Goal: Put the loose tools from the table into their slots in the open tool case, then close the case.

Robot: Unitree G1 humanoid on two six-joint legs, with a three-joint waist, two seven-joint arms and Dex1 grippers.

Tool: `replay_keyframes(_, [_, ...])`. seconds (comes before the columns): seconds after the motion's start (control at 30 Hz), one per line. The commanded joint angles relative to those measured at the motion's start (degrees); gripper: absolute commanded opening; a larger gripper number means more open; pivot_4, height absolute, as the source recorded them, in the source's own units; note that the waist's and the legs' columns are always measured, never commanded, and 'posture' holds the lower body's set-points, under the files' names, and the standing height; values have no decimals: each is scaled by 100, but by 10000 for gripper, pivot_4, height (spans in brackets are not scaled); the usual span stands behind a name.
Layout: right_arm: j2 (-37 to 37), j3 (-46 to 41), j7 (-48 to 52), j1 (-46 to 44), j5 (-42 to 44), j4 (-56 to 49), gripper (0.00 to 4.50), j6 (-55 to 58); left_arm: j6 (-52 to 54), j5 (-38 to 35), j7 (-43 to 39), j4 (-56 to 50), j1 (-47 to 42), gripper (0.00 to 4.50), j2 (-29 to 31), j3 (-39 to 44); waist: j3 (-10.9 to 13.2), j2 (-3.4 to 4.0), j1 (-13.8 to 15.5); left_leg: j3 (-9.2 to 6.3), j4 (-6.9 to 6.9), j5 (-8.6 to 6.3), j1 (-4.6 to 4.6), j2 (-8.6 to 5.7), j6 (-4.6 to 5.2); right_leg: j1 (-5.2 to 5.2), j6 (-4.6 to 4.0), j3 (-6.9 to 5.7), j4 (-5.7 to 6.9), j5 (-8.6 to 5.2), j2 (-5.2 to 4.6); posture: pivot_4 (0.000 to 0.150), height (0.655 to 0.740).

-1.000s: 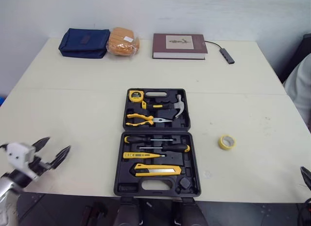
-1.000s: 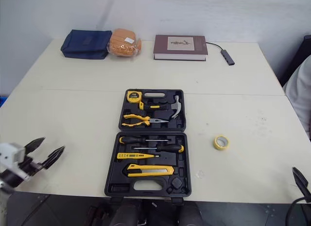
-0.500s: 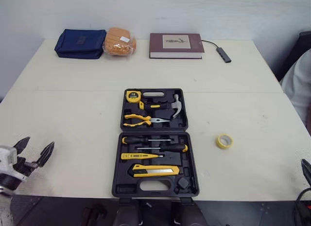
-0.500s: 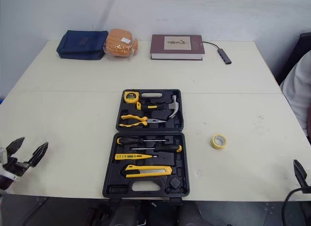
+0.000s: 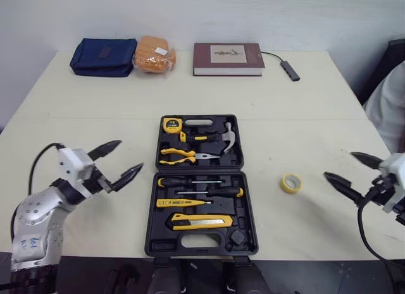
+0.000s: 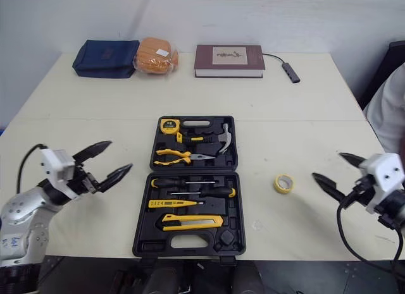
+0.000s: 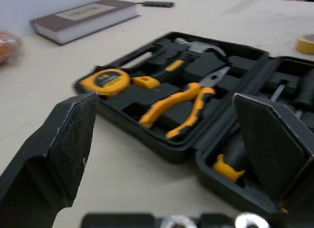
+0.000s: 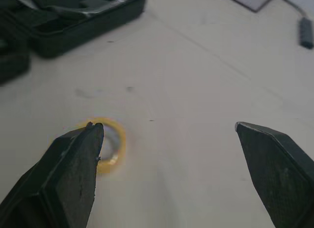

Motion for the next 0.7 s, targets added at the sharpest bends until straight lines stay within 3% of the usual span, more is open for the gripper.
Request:
replay_keyframes(0.03, [-803,290,770,-141,68,-388,45000,784,416,-312,-312,-645,-243,44102,57,-483,5,-9,20,-1,4,-1,-1,0,1,2,1,-1,0,0,0,1500,7400])
replay_keyframes(0.23, [-1429,1332,1058,-1153,20,-694,45000,1845,1391,-873,-759,-1285,-767,44102,101,-1239,11,-18,86,-5,24,-2,-11,-1,6,2,7,1,1,4,-3,1500,7400])
replay_keyframes(0.7, [-1122,2580,1079,-2160,-951,-309,45000,2112,1667,-750,-766,-1700,-1091,44102,-127,-1788,12,-20,121,-8,55,10,-24,0,-22,2,8,-5,1,5,3,1500,7400])
